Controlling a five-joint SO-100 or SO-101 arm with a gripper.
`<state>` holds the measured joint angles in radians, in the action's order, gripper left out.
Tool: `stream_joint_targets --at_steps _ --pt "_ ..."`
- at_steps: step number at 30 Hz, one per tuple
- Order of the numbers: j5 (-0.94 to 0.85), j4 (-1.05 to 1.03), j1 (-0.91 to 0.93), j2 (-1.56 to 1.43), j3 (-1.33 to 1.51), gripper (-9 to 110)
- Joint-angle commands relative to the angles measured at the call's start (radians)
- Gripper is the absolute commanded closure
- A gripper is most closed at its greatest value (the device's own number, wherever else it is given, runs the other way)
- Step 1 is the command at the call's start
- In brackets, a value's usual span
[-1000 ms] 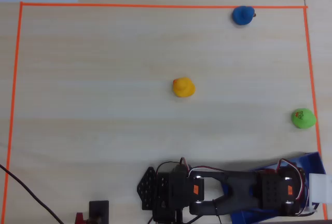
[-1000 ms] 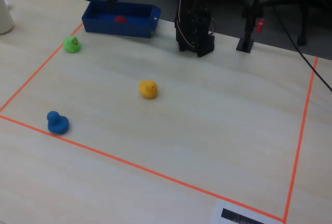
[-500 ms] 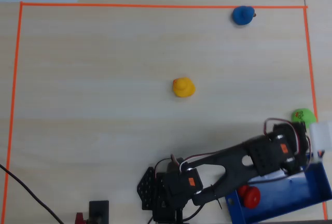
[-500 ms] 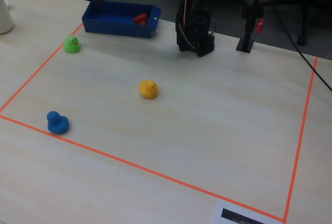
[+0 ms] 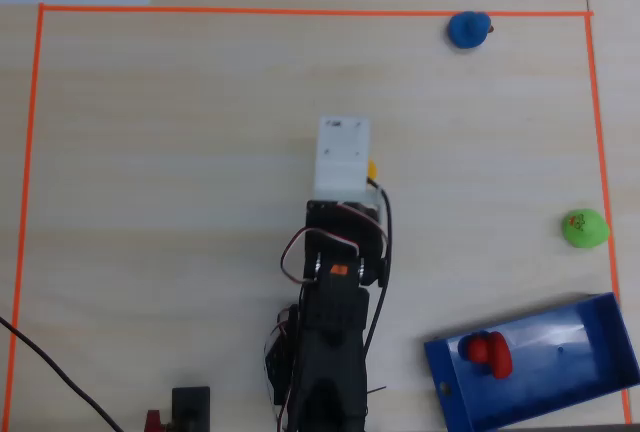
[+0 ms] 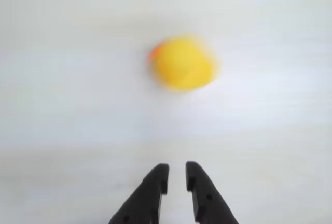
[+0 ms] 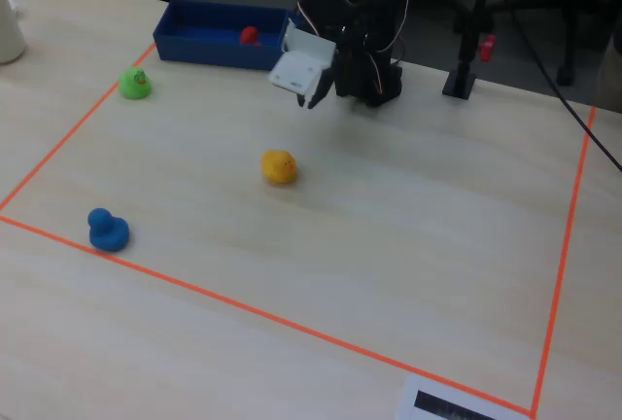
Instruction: Grasp red duck and put it into box.
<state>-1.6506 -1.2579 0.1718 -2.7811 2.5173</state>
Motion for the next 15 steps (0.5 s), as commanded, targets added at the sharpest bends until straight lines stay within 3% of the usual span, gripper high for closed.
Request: stream_joint_targets --at_steps 1,8,15 --pt "-0.043 -0.009 -0.104 -0.273 0.279 101" --pt "-0.043 0.046 -0.160 -0.428 0.518 101" --pt "-0.031 -0.063 -0.212 -0.506 0.594 101"
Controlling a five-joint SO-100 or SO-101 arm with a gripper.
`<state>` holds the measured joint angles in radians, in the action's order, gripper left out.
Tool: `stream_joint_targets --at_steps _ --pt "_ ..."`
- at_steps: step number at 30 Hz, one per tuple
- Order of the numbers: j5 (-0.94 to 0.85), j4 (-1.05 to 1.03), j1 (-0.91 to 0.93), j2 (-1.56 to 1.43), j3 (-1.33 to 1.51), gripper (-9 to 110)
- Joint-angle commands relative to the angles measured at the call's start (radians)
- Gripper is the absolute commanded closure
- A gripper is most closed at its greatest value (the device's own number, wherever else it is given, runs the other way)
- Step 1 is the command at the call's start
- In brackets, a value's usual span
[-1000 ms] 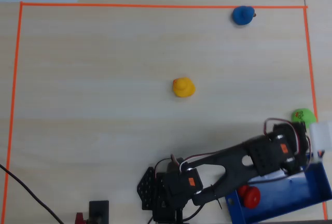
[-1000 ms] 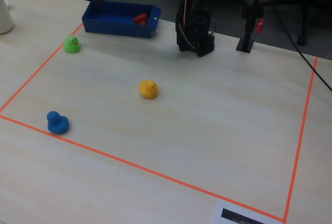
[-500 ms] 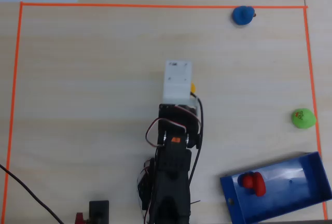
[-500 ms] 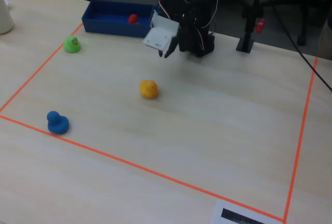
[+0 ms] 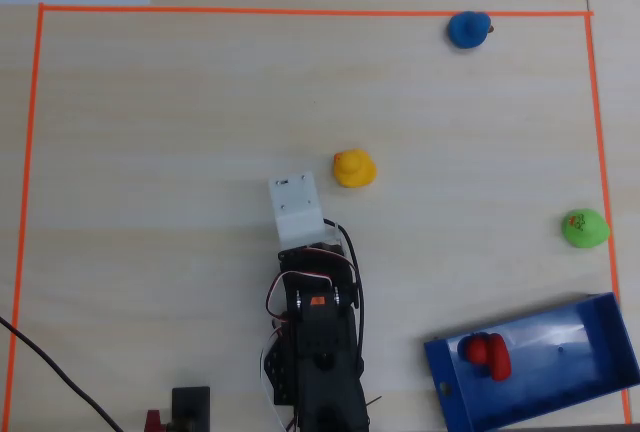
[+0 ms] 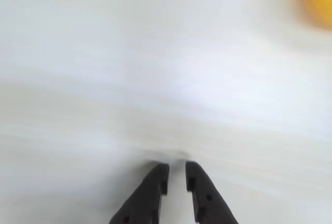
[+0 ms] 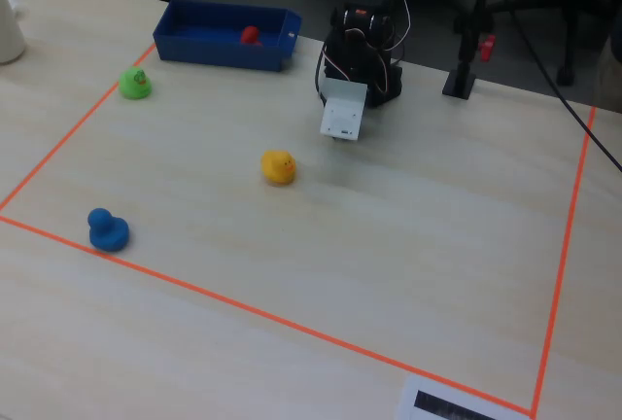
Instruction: Grasp red duck and put it into box.
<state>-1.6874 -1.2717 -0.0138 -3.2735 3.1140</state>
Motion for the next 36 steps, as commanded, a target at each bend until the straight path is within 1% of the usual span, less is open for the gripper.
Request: stream_joint_targets --at_steps 1,5,16,36 --pt "0.029 -0.058 -0.035 -0.020 -0.003 101" --pt "0.074 -0.072 -0.046 -0.037 -0.003 101" --pt "0.075 -0.074 0.014 -0.038 -0.003 101" --pt "0.075 -0.074 0.014 -0.038 -0.003 99"
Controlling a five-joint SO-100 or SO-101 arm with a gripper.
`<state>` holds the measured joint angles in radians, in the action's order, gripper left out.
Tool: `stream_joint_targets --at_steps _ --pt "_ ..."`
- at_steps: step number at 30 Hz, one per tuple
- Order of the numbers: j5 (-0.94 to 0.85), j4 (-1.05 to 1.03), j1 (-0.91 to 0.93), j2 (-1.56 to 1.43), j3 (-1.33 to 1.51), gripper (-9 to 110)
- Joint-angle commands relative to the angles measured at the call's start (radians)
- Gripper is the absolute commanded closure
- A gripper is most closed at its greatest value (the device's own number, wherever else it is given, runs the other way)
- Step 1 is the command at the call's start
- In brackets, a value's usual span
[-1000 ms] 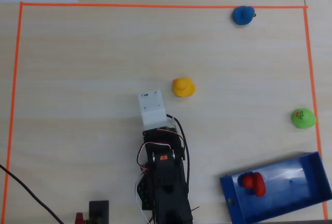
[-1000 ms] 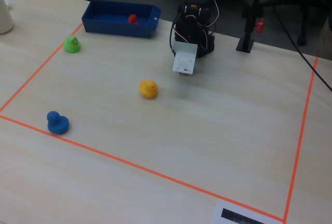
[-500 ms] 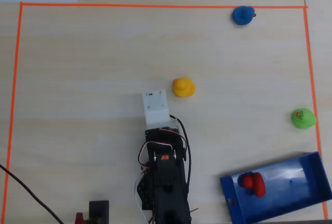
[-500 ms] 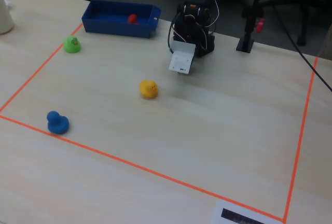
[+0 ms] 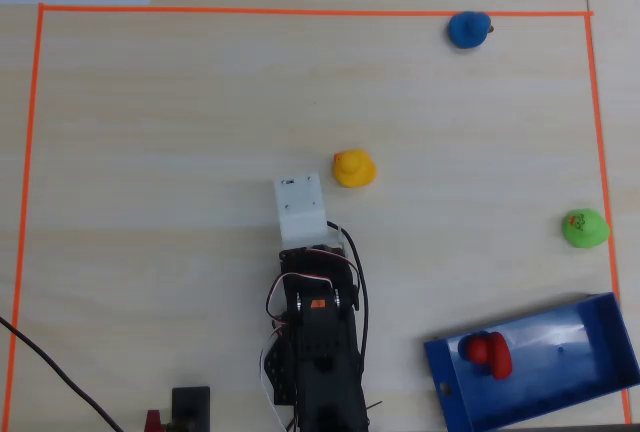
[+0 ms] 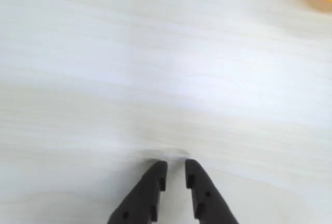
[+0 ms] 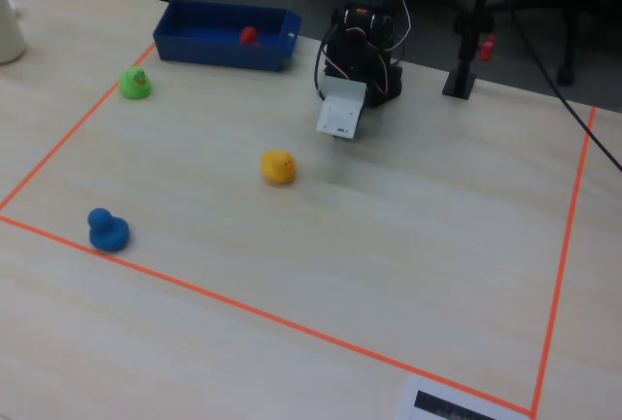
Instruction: Grasp red duck and put it into box.
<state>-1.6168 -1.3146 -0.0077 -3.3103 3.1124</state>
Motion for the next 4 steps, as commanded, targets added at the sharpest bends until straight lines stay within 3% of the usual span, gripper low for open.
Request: stream_joint_targets --at_steps 1,4 --pt "0.005 -0.031 0.008 -0.002 -0.002 99" --pt "0.005 -0.031 0.008 -0.002 -0.002 99"
